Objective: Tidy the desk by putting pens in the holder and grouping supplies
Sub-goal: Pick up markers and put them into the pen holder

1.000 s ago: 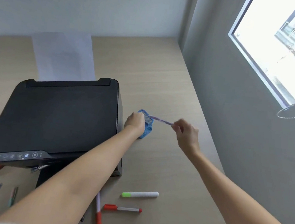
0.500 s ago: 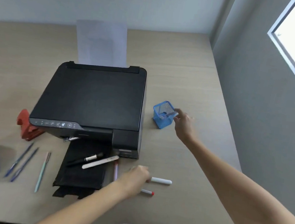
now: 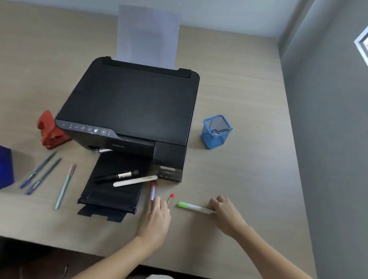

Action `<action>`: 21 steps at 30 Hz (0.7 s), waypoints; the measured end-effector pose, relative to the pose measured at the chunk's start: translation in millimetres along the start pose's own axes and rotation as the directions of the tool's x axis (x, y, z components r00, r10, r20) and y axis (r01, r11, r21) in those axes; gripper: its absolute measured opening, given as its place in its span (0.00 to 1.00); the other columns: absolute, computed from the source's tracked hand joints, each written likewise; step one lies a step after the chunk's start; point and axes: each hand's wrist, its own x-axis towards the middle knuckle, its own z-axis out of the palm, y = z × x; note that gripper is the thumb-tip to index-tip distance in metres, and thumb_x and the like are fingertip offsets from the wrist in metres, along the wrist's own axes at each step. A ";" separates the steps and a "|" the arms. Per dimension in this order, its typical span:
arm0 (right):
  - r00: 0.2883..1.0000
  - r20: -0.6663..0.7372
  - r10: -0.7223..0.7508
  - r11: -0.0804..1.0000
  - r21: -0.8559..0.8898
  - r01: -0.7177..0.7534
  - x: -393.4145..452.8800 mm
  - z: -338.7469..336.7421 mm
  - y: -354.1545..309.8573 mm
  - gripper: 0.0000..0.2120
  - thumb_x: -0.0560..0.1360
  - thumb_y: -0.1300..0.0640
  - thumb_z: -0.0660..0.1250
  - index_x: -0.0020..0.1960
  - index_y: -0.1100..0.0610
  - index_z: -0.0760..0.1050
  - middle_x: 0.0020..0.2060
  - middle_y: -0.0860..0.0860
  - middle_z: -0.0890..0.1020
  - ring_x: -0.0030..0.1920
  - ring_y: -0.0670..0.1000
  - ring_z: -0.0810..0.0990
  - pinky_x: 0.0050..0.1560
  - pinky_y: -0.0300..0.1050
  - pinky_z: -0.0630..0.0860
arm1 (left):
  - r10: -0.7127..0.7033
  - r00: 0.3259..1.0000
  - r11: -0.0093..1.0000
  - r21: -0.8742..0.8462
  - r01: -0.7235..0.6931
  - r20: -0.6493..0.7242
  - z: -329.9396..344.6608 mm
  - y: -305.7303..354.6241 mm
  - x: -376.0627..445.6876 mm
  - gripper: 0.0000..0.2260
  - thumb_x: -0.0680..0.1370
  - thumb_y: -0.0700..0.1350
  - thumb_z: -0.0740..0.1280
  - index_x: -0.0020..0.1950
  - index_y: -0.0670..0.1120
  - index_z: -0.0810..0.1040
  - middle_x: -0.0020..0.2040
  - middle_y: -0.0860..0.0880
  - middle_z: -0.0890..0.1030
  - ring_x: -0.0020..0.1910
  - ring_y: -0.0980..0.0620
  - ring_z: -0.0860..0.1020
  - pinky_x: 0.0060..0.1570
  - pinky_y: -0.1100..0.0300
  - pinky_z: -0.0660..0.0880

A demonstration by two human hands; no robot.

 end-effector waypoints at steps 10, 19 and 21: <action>0.993 -0.060 0.098 0.949 0.306 -0.076 -13.9 -24.4 8.5 0.06 0.76 0.63 0.60 0.42 0.58 0.75 0.33 0.53 0.80 0.33 0.53 0.75 0.35 0.47 0.74 | -0.336 0.923 0.918 -0.155 0.366 0.189 -7.7 -6.5 24.5 0.15 0.61 0.39 0.80 0.40 0.41 0.77 0.35 0.42 0.80 0.28 0.44 0.81 0.19 0.58 0.73; 0.831 -0.390 0.396 0.756 0.653 -0.054 -0.9 -137.8 37.1 0.10 0.76 0.68 0.60 0.50 0.61 0.79 0.35 0.55 0.82 0.30 0.51 0.76 0.31 0.33 0.75 | 0.199 0.935 0.801 -0.598 0.019 0.295 -147.8 19.9 38.3 0.08 0.81 0.43 0.55 0.59 0.48 0.61 0.42 0.43 0.77 0.29 0.47 0.74 0.26 0.56 0.71; 0.774 -0.449 0.447 0.749 0.660 -0.050 9.4 -157.9 35.5 0.10 0.75 0.66 0.60 0.49 0.59 0.79 0.35 0.54 0.83 0.29 0.47 0.77 0.32 0.35 0.76 | 0.217 0.935 0.731 -0.681 0.036 0.282 -189.5 21.9 76.7 0.07 0.82 0.43 0.55 0.60 0.46 0.63 0.43 0.48 0.77 0.30 0.52 0.73 0.31 0.55 0.71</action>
